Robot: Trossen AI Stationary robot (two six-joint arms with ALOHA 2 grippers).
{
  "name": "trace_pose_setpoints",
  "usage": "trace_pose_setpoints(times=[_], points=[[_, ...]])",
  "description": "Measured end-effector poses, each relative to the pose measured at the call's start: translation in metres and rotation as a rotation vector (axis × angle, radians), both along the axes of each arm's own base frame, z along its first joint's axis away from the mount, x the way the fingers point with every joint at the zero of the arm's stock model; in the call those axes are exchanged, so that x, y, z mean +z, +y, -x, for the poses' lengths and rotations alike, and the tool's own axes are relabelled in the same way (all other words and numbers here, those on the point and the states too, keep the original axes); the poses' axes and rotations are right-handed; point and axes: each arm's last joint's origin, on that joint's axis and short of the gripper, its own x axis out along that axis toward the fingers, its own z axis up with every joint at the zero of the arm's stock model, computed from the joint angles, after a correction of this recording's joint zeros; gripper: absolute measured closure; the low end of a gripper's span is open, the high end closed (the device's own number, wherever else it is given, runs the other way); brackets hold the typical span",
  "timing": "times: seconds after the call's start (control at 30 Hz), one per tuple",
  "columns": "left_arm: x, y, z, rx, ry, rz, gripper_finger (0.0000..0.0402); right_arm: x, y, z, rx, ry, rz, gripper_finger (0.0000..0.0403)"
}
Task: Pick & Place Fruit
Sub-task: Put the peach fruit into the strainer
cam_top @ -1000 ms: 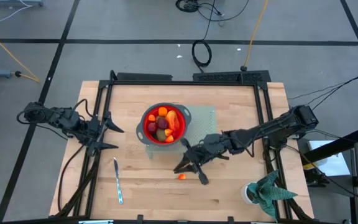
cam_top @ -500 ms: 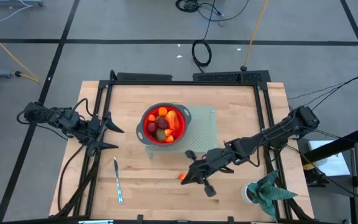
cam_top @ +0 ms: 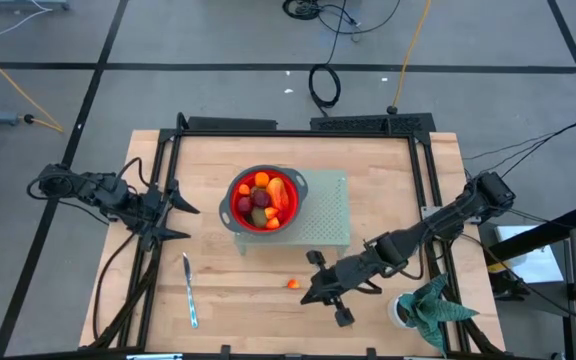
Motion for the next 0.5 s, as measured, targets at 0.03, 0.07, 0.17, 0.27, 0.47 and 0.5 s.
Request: trace_pose_setpoints(times=[0.03,0.07,0.17,0.27,0.47,0.5], points=[[0.000,0.000,0.000,0.000,0.000,0.000,0.0094,0.000,0.002,0.001,-0.020,-0.004,0.009,0.0402],[0.000,0.000,0.000,0.000,0.000,0.000,0.0094,0.000,0.003,0.002,-0.042,-0.008,0.014,0.0402],[0.000,0.000,0.000,0.000,0.000,-0.001,0.0094,0.000,0.007,0.004,-0.101,-0.017,0.022,0.0402],[0.000,0.000,0.000,0.000,0.000,-0.001,0.0094,0.001,0.010,0.005,-0.151,-0.015,-0.009,0.0402],[0.000,0.000,0.000,-0.001,0.001,-0.002,0.0094,-0.028,0.021,-0.003,-0.214,0.097,-0.058,0.0402],[-0.001,0.000,0.000,-0.001,0.005,-0.003,0.0094,-0.033,0.023,-0.006,-0.224,0.108,-0.073,0.0402]])
